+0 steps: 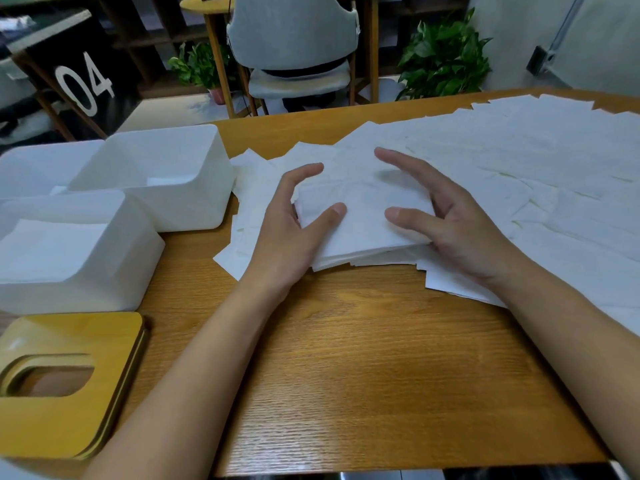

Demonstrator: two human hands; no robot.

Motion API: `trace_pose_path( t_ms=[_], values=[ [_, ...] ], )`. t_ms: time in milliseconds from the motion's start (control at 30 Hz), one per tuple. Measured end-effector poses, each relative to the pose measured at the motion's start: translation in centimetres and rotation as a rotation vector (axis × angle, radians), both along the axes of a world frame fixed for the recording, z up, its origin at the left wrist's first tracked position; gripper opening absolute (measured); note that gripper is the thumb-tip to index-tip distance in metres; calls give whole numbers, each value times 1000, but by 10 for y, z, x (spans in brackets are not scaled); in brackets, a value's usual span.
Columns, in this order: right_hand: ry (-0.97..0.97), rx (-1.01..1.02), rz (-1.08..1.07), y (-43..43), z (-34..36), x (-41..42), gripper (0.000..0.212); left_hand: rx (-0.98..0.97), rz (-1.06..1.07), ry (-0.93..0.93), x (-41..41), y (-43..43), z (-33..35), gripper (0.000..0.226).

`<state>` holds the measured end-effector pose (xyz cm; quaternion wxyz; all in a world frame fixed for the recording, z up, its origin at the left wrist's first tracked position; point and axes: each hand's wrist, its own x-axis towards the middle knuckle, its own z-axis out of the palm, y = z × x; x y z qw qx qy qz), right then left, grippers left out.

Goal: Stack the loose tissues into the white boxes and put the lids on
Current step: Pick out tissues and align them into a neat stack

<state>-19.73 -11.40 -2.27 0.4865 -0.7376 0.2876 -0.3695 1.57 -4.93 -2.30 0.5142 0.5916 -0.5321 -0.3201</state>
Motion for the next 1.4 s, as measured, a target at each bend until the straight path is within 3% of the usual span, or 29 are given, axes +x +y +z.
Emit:
trace_pose_path(
  t_ms=[333, 500, 633, 767, 1233, 1400],
  values=[
    [14, 53, 74, 5, 7, -2, 42, 3, 71, -35, 8, -5, -8, 47],
    [72, 45, -59, 0, -2, -2, 32, -9, 4, -47, 5, -4, -5, 49],
    [73, 0, -242, -6, -4, -5, 34, -91, 218, -295, 23, -10, -13, 41],
    [60, 0, -299, -7, -3, -7, 35, 74, 273, -569, 37, -18, -26, 53],
    [99, 20, -296, -7, -4, -5, 34, 33, 377, -597, 48, -29, -31, 46],
    [88, 22, -321, -7, -3, -6, 34, 34, 220, -727, 45, -23, -28, 66]
  ],
)
